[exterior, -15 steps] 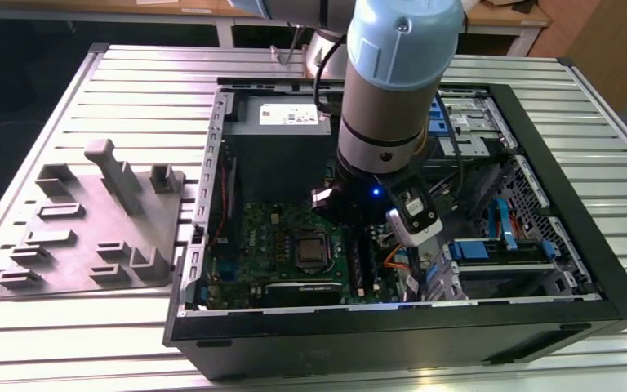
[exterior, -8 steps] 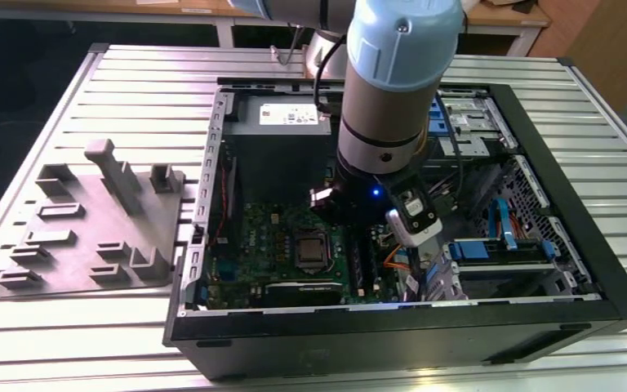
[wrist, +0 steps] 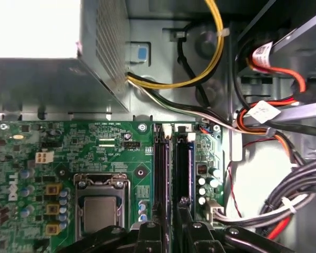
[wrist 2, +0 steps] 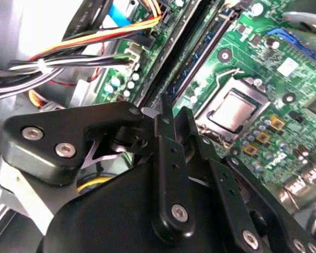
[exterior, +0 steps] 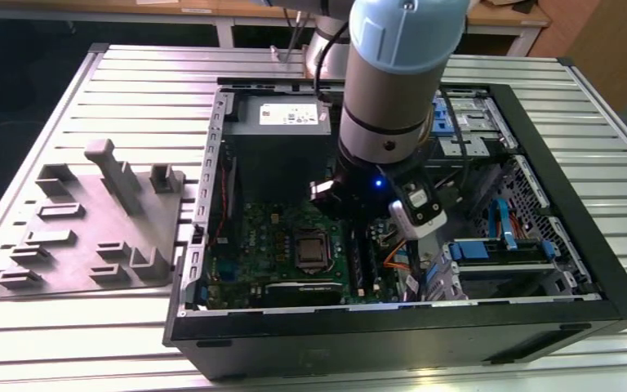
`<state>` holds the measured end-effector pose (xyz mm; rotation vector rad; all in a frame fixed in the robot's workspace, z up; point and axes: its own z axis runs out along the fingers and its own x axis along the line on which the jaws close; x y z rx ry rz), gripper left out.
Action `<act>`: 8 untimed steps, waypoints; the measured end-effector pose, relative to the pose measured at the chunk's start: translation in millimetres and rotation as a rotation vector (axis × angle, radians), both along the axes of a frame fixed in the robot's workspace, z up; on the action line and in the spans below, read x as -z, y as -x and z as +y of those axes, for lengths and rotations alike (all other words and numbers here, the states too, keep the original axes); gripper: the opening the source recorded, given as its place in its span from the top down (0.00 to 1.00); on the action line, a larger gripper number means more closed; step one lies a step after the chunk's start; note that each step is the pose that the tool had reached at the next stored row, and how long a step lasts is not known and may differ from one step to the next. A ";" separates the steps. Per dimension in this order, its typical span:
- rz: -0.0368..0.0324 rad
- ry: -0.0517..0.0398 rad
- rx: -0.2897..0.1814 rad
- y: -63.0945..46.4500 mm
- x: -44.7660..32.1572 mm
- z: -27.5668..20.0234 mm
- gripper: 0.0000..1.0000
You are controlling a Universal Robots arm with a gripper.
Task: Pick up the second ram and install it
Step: 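Insert the second ram into the second slot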
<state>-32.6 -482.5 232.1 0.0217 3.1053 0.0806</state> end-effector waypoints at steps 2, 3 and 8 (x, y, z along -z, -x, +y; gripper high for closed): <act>0.0001 0.0001 0.000 0.0 -4.7 0.0 0.75; 0.0001 0.0001 0.000 0.0 -6.1 0.0 0.75; 0.0000 -0.0001 0.000 0.0 -6.5 0.0 0.75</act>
